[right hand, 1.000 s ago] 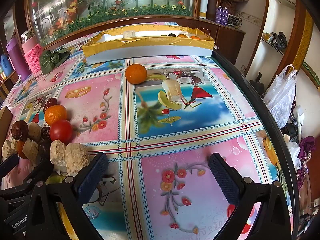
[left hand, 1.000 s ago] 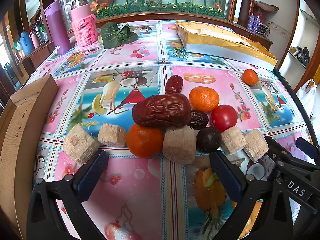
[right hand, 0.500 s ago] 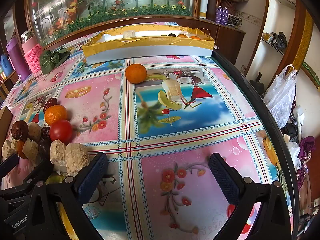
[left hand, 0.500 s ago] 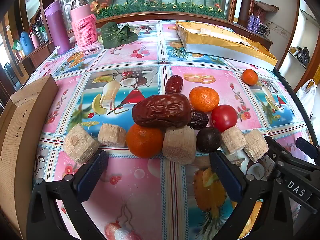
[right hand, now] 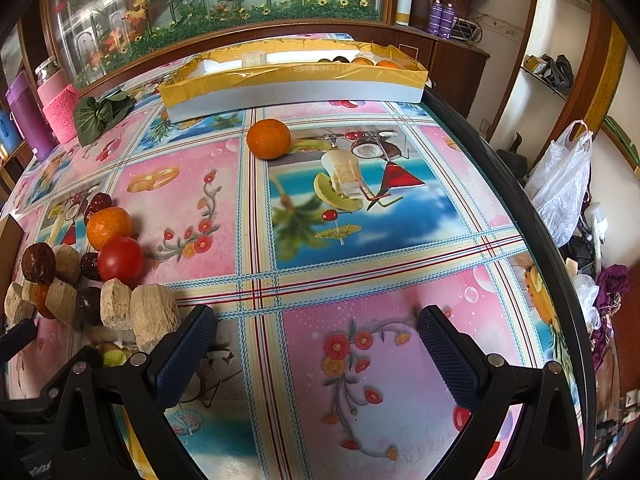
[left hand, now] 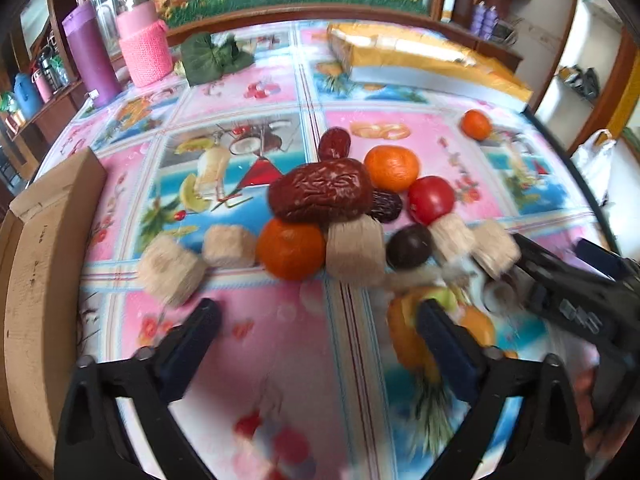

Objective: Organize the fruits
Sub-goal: 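Grasp a beige block with the left tool while the right tool grasps another beige block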

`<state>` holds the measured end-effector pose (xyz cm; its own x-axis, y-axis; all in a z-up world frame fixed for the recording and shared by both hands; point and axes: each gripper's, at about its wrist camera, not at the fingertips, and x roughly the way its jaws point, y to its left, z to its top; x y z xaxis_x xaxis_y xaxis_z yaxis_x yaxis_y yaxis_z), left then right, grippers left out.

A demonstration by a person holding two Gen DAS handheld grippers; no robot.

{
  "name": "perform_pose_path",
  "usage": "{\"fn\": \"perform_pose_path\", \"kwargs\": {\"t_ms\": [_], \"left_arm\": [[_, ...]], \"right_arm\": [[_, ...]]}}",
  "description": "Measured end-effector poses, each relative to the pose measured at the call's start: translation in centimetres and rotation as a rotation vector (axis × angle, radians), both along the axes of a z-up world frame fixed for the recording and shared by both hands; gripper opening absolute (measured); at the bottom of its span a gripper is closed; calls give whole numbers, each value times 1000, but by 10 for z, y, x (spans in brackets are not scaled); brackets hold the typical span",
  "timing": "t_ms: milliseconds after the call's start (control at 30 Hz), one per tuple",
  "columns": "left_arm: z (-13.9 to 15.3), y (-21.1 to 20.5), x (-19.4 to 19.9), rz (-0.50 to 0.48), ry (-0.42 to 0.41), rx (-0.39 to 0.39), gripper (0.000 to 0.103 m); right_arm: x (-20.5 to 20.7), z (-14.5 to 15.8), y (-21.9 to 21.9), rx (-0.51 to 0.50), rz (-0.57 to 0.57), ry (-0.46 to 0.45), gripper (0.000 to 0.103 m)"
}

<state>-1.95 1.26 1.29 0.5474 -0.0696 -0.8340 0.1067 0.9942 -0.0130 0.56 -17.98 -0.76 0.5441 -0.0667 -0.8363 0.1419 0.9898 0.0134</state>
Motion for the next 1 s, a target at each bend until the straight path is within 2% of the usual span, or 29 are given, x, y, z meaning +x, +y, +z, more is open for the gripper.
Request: {"fn": "perform_pose_path", "kwargs": {"t_ms": [67,167,267,367,533,633,1000], "left_arm": [[14,5,-20,-5,-61,-5,92],[50,25,-62,11,-214,-51,92],[77,40,-89,33,-310,-53,92],[98,49,-116,57,-407,-15,92],[111,56,-137,52,-459,3,92],[114,56,-145,50,-480,33,92],[111,58,-150,31,-459,10,92]], "right_arm": [[-1,0,1,1,2,0,102],[-7,1,2,14,0,6,102],[-26,15,4,62,-18,-57,102],[-51,36,12,85,-17,-135,102],[-82,58,34,98,19,-214,102],[-91,66,48,67,45,-239,102],[-113,80,66,5,104,-288,102]]}}
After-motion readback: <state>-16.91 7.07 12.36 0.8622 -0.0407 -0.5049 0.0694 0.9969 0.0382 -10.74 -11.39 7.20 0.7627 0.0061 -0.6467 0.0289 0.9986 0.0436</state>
